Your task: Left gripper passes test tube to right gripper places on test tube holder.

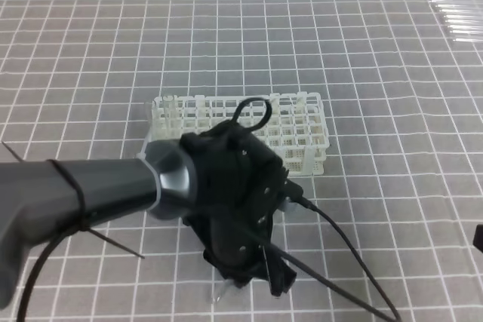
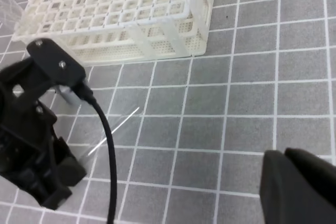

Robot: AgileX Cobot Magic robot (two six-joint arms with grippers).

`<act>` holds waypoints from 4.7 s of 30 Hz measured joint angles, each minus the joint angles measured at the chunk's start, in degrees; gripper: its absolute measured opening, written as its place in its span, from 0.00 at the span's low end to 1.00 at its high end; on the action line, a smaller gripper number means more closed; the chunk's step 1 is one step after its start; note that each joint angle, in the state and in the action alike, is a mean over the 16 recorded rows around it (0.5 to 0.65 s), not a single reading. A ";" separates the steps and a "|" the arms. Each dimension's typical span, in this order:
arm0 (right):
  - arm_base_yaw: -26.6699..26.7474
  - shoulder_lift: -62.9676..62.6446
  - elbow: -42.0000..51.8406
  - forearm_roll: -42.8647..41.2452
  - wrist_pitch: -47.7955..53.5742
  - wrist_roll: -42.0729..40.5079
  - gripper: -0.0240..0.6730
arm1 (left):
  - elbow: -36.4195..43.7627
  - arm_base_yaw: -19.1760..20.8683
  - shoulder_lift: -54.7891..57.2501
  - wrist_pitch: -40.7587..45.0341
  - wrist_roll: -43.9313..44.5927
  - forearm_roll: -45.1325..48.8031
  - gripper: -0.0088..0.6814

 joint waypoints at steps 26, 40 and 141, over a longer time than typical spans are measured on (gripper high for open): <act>2.37 11.05 -11.39 2.36 12.65 -0.44 0.02 | 25.88 0.72 -40.18 -26.91 -7.45 10.04 0.12; 24.72 26.35 -23.45 0.82 1.13 -0.46 0.02 | 45.48 6.74 -50.43 -57.24 -17.09 14.43 0.10; 57.84 42.31 -27.29 -6.92 -65.32 -4.85 0.19 | 49.78 7.94 -43.73 -91.25 -9.26 14.02 0.06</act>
